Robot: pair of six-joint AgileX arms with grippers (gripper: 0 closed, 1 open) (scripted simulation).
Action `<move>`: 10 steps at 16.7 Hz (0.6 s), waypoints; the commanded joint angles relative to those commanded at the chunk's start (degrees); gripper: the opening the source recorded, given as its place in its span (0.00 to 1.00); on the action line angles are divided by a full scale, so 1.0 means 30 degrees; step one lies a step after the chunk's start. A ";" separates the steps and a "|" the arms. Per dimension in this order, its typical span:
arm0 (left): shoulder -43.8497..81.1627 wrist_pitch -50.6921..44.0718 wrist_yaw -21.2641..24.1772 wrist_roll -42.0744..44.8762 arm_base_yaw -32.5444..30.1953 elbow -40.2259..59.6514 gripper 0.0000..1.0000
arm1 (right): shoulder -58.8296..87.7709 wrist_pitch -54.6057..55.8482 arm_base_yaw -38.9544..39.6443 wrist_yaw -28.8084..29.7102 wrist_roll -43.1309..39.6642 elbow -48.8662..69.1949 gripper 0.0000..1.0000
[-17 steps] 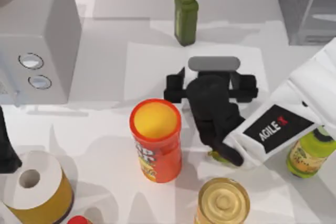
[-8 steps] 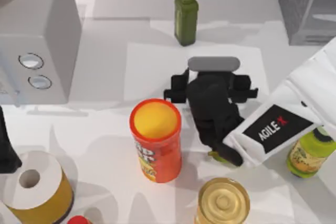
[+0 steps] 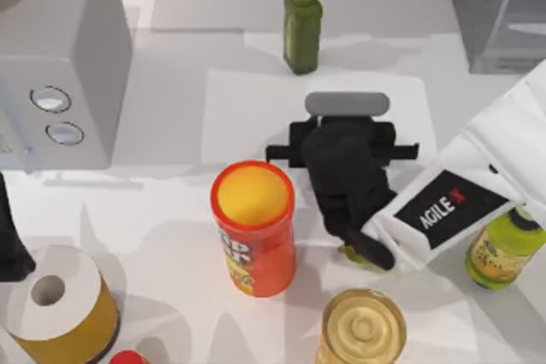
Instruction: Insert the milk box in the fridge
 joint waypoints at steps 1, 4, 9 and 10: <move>0.0000 0.0000 0.0000 0.0000 0.0000 0.0000 1.00 | 0.0000 0.0000 0.0000 0.0000 0.0000 0.0000 0.00; 0.0000 0.0000 0.0000 0.0000 0.0000 0.0000 1.00 | 0.0000 0.0000 0.0000 0.0000 0.0000 0.0000 0.00; 0.0000 0.0000 0.0000 0.0000 0.0000 0.0000 1.00 | -0.0029 -0.0006 -0.0024 0.0006 0.0014 -0.0019 0.00; 0.0000 0.0000 0.0000 0.0000 0.0000 0.0000 1.00 | -0.0063 -0.0049 -0.0036 0.0004 0.0013 -0.0014 0.00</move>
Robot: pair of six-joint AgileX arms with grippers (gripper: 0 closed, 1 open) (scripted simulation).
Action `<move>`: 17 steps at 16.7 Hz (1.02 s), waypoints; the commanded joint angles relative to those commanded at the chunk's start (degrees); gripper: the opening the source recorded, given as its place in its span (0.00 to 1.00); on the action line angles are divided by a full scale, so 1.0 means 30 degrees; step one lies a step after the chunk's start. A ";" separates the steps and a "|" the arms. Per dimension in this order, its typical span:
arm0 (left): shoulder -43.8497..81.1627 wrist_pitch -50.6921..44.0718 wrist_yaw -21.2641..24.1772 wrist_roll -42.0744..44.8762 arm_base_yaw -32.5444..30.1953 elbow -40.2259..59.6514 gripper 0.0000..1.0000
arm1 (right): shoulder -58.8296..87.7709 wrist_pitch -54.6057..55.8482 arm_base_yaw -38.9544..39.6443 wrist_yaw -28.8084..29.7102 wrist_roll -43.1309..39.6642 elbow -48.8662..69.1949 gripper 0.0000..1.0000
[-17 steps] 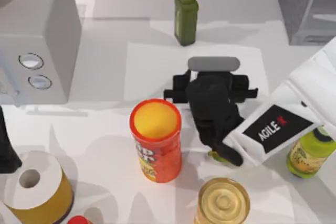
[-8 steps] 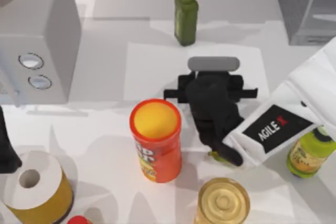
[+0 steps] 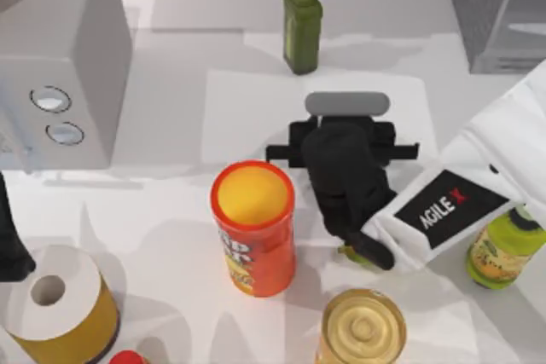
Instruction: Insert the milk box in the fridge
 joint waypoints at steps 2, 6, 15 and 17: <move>0.0000 0.0000 0.0000 0.0000 0.0000 0.0000 1.00 | -0.0498 -0.0626 -0.0101 -0.0023 -0.0004 0.0086 0.00; 0.0000 0.0000 0.0000 0.0000 0.0000 0.0000 1.00 | -0.2782 -0.3513 -0.0177 -0.0075 -0.0006 0.0627 0.00; 0.0000 0.0000 0.0000 0.0000 0.0000 0.0000 1.00 | -0.7841 -0.9946 0.0010 -0.0122 0.0024 0.2091 0.00; 0.0000 0.0000 0.0000 0.0000 0.0000 0.0000 1.00 | -0.7887 -1.0003 0.0012 -0.0121 0.0024 0.2107 0.00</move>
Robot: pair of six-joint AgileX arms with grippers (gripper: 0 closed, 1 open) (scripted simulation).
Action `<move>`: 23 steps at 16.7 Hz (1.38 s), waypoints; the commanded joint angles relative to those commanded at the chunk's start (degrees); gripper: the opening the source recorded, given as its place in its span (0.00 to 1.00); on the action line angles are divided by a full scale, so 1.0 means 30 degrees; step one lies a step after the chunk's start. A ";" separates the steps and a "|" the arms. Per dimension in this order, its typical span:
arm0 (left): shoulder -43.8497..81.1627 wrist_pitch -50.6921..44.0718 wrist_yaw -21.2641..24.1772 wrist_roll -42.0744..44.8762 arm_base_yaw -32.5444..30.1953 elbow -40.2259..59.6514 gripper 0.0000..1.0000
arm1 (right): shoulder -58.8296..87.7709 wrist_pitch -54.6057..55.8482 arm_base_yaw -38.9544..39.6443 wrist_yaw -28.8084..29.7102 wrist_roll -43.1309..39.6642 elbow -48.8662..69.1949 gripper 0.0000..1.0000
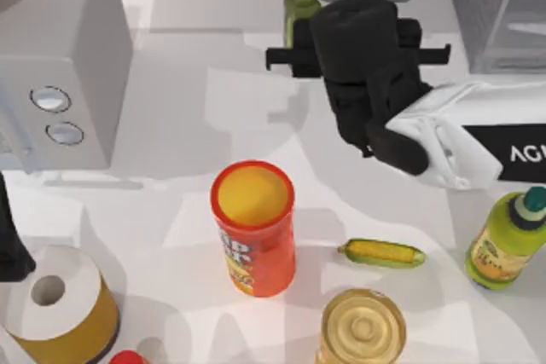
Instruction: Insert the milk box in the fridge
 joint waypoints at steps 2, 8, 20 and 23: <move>0.0000 0.0000 0.0000 0.0000 0.0000 0.0000 1.00 | 0.0070 0.0054 -0.0072 -0.0002 0.0031 -0.0045 0.00; 0.0000 0.0000 0.0000 0.0000 0.0000 0.0000 1.00 | -0.2934 -0.0670 -0.1186 -0.1070 -0.0443 -0.2021 0.00; 0.0000 0.0000 0.0000 0.0000 0.0000 0.0000 1.00 | -2.4524 -0.4608 -0.8617 -0.8407 -0.3478 -1.4402 0.00; 0.0000 0.0000 0.0000 0.0000 0.0000 0.0000 1.00 | -3.0007 -0.5544 -1.0563 -1.0364 -0.4198 -1.7558 0.00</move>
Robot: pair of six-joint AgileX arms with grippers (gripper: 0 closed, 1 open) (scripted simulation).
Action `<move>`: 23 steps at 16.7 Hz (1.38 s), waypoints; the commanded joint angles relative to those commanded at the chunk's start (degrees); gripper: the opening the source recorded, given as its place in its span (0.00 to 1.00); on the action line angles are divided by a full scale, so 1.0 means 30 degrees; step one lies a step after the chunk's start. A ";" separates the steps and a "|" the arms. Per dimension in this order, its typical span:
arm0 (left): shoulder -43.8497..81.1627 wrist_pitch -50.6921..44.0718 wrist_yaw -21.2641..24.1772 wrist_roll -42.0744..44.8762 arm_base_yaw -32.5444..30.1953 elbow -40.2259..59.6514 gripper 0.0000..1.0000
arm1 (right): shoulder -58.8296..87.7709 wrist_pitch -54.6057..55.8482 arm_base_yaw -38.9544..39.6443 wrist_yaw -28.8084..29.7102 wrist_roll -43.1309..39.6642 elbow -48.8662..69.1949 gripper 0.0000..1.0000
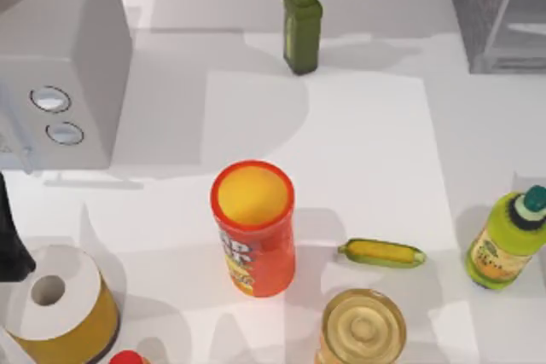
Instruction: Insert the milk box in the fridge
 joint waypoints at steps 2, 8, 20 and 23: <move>0.0000 0.0000 0.0000 0.0000 0.0000 0.0000 1.00 | -0.2854 -0.0518 -0.1116 -0.1118 -0.0398 -0.1790 0.00; 0.0000 0.0000 0.0000 0.0000 0.0000 0.0000 1.00 | -0.6531 -0.1313 -0.2797 -0.2783 -0.0963 -0.4484 0.00; 0.0000 0.0000 0.0000 0.0000 0.0000 0.0000 1.00 | -0.0850 0.2982 -0.3802 -0.3710 -0.0892 -0.0861 0.00; 0.0000 0.0000 0.0000 0.0000 0.0000 0.0000 1.00 | 0.4519 0.6031 -0.4528 -0.4364 -0.0859 0.1665 0.00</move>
